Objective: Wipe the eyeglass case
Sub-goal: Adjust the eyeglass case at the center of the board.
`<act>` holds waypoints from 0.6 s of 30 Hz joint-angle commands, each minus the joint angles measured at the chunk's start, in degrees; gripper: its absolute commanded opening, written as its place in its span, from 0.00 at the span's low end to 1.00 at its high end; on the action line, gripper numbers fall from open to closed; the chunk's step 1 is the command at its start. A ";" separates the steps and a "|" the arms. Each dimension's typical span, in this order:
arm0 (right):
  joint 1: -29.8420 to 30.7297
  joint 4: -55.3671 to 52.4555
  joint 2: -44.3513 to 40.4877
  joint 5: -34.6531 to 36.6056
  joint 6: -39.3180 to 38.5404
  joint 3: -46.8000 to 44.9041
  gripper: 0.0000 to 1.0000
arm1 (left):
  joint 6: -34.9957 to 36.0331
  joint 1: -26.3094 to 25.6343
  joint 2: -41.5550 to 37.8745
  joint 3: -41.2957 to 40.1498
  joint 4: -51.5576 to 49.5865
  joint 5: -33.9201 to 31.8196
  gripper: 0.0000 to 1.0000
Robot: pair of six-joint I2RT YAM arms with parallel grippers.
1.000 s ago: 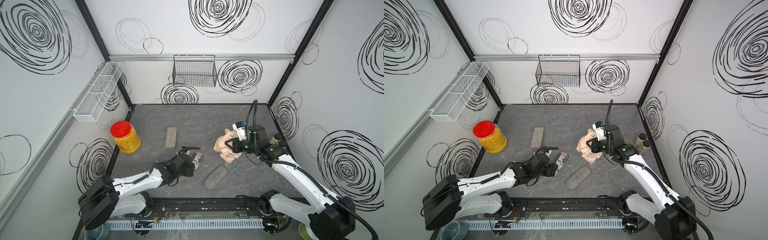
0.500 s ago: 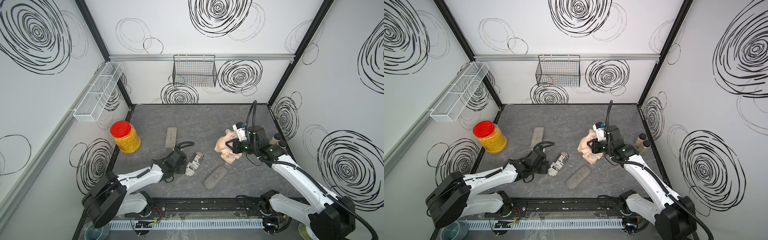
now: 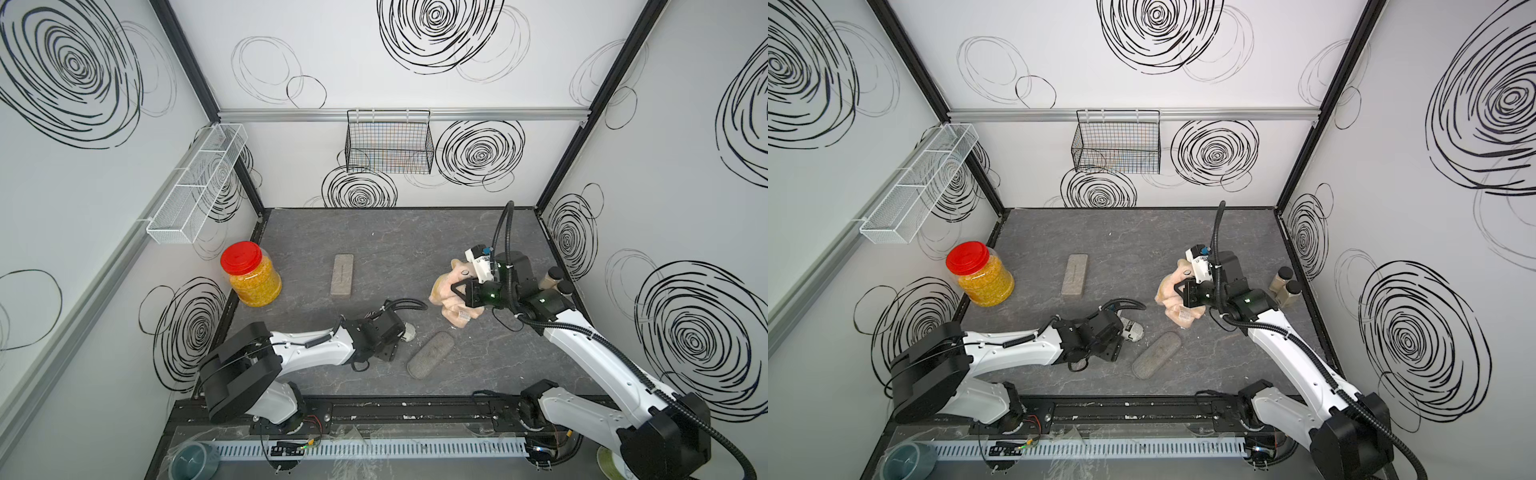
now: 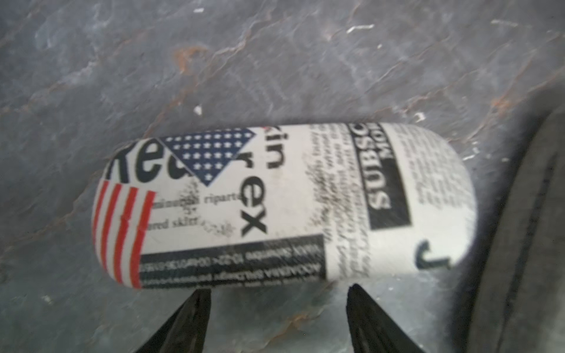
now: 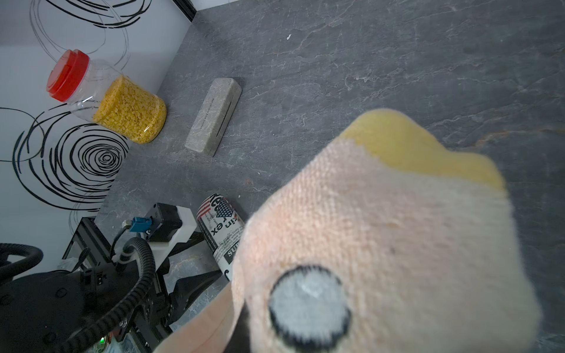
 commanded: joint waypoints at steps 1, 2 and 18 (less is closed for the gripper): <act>0.31 0.01 -1.92 -0.15 -0.50 -0.34 0.00 | -1.06 -0.08 0.82 2.43 -2.10 -2.92 0.73; 0.19 -0.25 -2.18 0.11 -0.65 -0.41 0.00 | -1.21 -0.02 0.44 2.65 -2.45 -3.15 0.73; 0.22 -0.28 -1.40 -0.27 -0.43 -0.52 0.00 | 9.72 2.64 -4.55 7.05 -11.59 -2.55 0.81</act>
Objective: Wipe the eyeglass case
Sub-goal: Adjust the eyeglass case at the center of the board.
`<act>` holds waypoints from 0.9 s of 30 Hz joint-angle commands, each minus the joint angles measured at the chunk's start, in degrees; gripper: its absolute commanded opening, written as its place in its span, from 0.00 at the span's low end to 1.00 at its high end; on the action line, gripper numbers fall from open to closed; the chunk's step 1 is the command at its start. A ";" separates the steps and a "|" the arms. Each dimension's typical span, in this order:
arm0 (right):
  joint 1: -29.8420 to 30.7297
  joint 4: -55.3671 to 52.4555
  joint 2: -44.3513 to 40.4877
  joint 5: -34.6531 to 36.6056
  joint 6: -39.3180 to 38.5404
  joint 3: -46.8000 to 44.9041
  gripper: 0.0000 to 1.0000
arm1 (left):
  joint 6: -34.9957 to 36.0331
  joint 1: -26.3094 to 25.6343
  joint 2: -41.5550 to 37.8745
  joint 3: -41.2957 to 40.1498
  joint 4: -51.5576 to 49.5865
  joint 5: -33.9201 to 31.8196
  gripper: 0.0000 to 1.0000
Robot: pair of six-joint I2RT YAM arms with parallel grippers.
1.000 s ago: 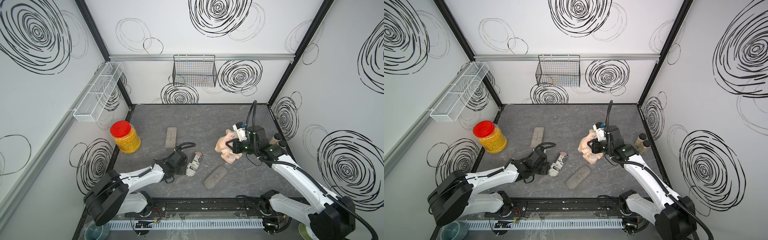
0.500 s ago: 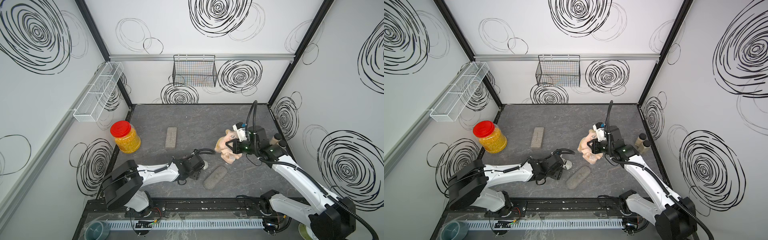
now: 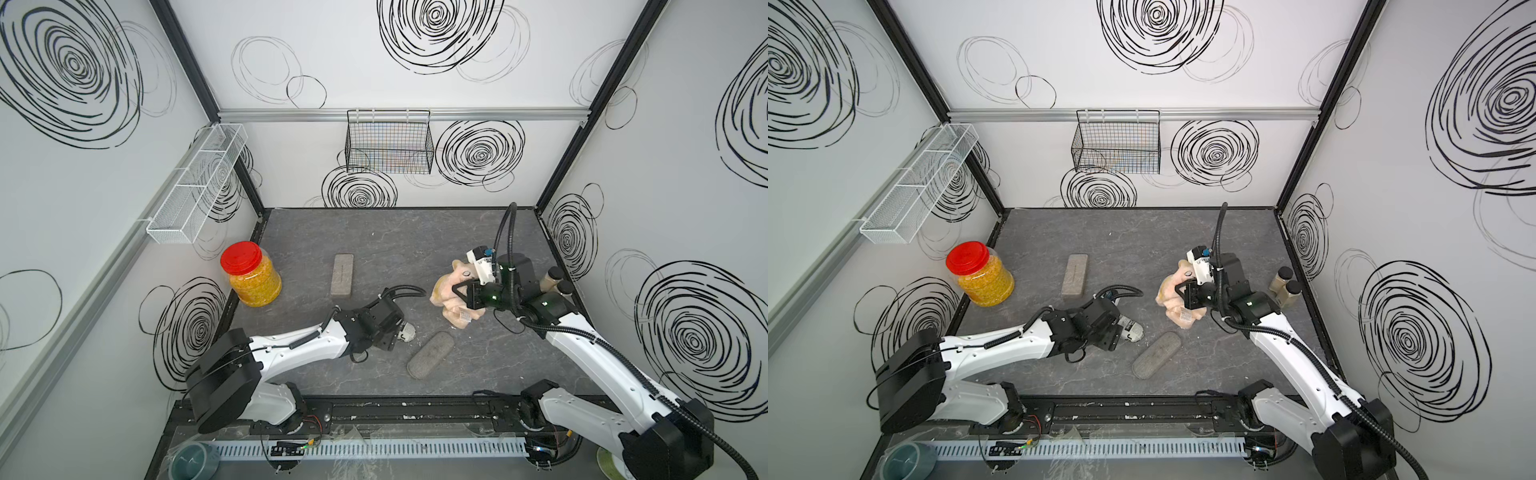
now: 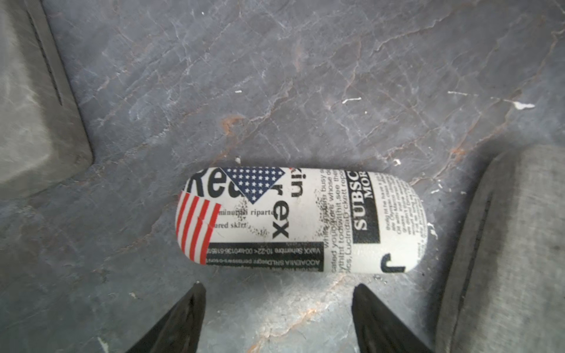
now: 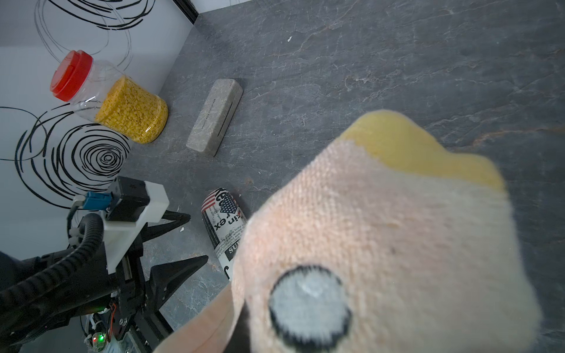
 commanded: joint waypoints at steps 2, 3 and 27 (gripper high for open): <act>0.17 0.07 -0.35 -0.43 -0.48 -0.07 0.00 | 5.03 -0.17 0.83 2.05 -3.60 -0.06 0.88; 0.18 0.20 -0.42 -0.36 -0.51 -0.31 0.00 | 5.48 -0.29 1.27 2.27 -3.87 0.06 0.93; 0.16 -1.50 -1.85 1.15 -0.80 -0.66 0.00 | 7.89 -1.51 14.09 12.33 -4.24 -5.68 0.99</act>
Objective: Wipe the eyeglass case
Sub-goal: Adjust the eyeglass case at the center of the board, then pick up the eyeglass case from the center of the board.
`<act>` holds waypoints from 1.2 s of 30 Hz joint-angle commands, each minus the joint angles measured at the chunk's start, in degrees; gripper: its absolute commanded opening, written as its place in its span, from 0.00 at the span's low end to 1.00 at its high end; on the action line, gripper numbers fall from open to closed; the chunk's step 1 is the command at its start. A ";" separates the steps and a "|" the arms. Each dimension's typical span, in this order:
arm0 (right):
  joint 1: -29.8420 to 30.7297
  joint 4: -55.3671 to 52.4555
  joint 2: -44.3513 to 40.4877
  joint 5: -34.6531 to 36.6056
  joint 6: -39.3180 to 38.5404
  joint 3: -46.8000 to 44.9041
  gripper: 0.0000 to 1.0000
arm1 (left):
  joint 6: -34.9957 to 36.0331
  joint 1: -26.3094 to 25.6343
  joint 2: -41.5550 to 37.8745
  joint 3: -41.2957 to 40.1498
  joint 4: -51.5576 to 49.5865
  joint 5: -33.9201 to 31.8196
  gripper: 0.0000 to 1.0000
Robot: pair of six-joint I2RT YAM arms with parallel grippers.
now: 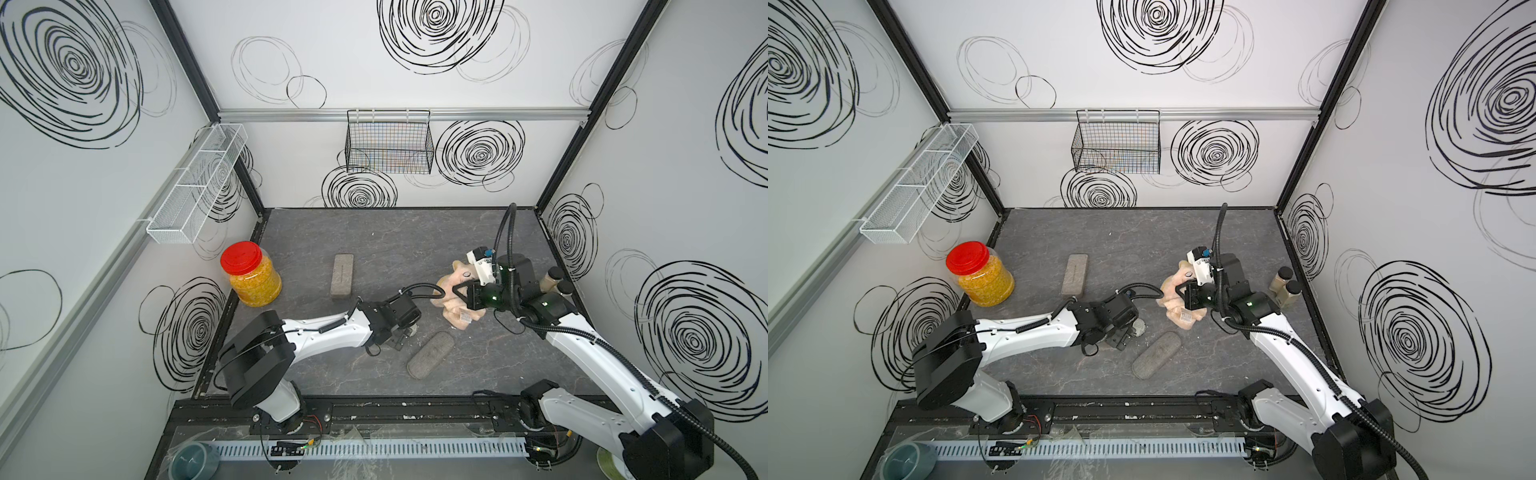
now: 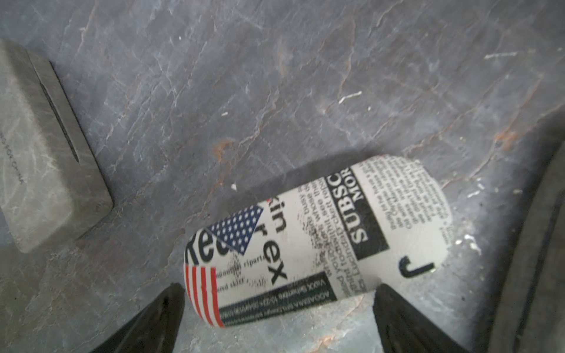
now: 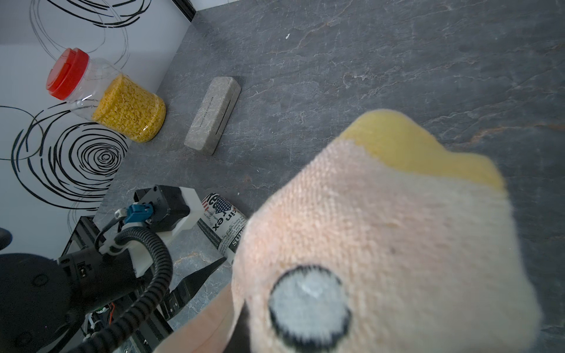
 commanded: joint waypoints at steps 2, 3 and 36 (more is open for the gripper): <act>0.10 -1.19 -1.71 0.73 -0.57 -0.80 0.00 | 1.53 1.14 3.13 2.51 1.79 1.80 0.99; 0.09 -1.02 -2.02 0.55 -0.41 -1.18 0.00 | 1.45 1.55 3.25 2.58 1.85 2.99 0.99; 0.06 1.45 -2.40 -0.80 0.58 -3.11 0.00 | -11.14 3.98 -4.80 -10.44 7.84 14.74 0.91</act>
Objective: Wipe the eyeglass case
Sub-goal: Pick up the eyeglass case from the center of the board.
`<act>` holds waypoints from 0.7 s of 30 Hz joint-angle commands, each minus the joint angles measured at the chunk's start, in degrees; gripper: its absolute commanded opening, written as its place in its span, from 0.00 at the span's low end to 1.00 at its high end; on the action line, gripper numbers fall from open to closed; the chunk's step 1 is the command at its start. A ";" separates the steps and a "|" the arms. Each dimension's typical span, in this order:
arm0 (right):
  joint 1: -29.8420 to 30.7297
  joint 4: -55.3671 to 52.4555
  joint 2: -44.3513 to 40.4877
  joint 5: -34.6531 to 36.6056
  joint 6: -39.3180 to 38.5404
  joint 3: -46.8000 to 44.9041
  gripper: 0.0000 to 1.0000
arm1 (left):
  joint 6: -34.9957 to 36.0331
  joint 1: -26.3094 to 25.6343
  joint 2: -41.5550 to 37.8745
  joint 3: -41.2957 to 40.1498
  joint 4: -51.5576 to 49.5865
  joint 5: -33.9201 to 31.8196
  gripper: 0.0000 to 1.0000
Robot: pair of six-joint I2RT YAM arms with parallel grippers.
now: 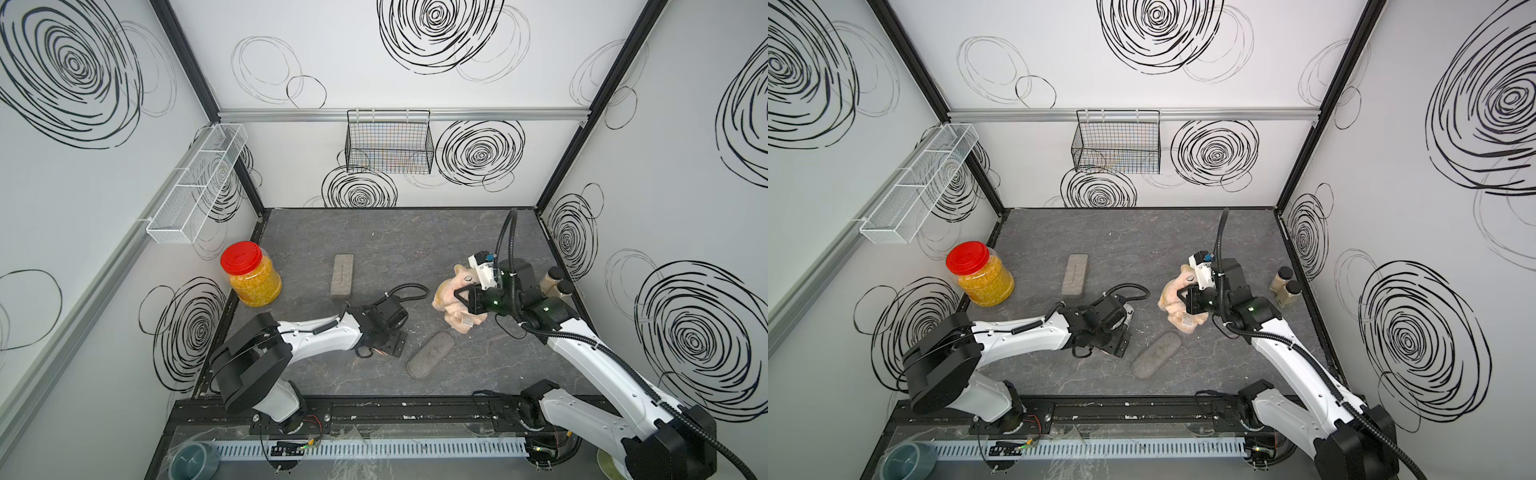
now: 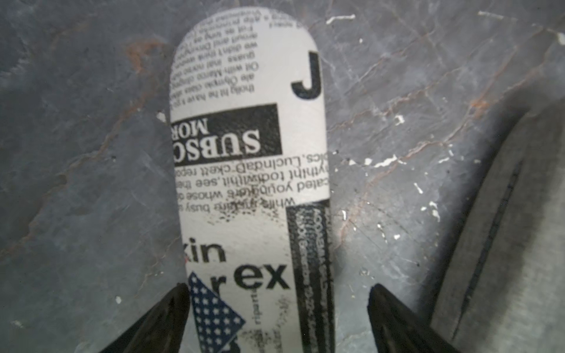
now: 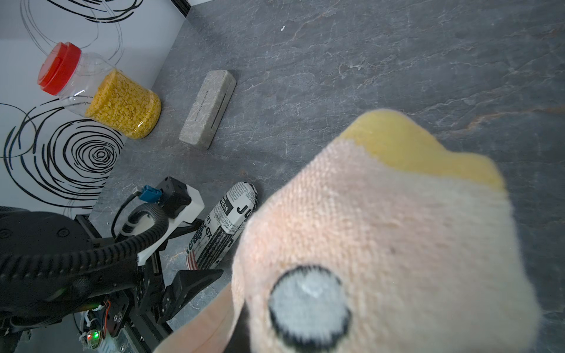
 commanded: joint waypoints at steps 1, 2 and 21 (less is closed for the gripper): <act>0.17 1.09 -0.53 -1.11 0.34 -0.31 0.00 | -1.48 0.33 -0.85 -0.83 1.99 -1.61 0.90; 0.20 0.89 -0.52 -1.26 0.23 -0.24 0.00 | -1.37 0.43 -0.59 -0.75 2.35 -1.62 0.90; 0.26 0.66 -0.12 -0.87 0.16 0.25 0.00 | -1.08 0.95 4.03 -2.50 5.56 -0.52 0.81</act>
